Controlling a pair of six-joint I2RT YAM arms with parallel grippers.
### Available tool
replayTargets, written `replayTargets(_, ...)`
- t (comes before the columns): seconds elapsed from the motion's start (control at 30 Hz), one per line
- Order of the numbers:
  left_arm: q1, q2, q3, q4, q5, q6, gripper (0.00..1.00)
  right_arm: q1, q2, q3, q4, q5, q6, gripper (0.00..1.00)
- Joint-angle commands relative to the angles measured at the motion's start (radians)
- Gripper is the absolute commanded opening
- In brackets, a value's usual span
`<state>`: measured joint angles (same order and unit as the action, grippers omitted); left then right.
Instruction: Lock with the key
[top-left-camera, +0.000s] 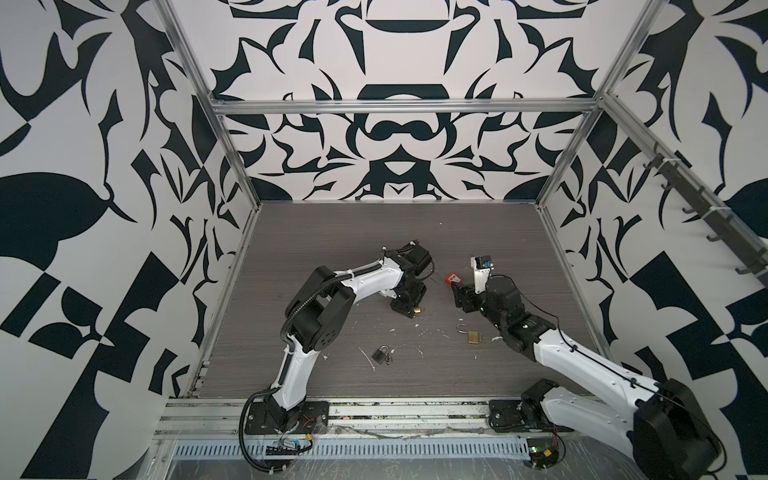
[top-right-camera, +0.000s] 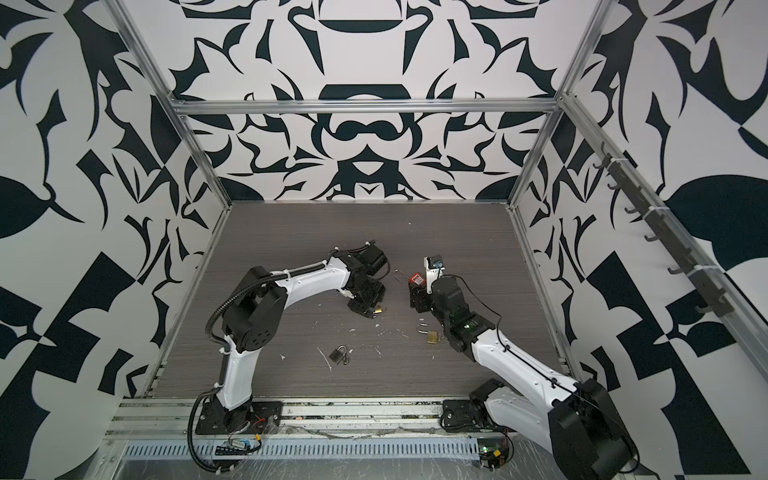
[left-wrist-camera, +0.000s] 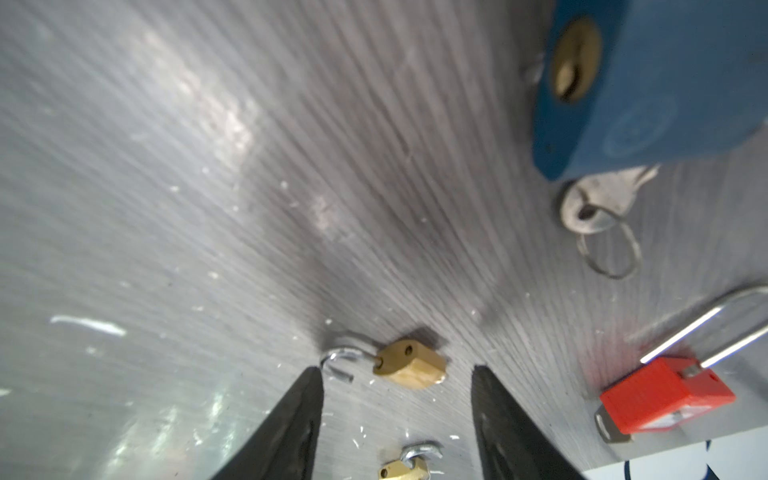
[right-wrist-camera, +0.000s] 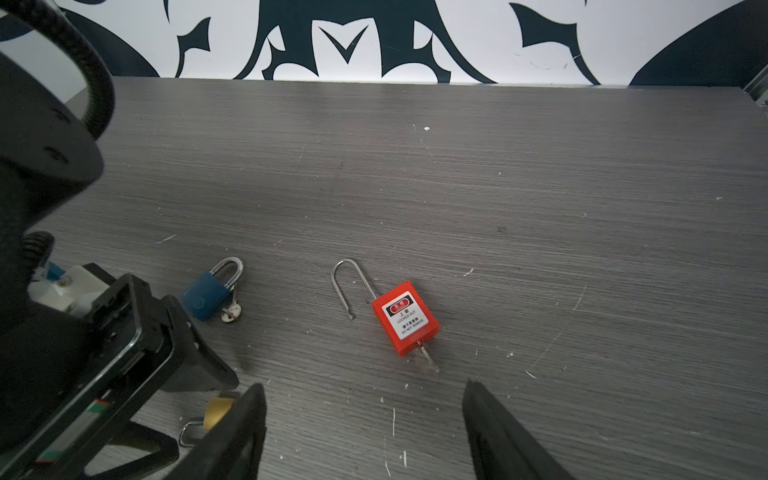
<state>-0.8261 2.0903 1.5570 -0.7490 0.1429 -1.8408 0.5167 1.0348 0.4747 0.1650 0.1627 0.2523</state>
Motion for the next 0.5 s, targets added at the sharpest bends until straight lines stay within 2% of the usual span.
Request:
replayTargets(0.0,-0.008,0.028,0.034,-0.163,-0.003,-0.020,0.60,0.005,-0.012,-0.004,0.045,0.020,0.007,0.76)
replayTargets(0.47,-0.009,0.055,0.052,-0.183,-0.034,0.013,0.61,0.005,-0.021,0.003,0.030,0.017,0.025,0.76)
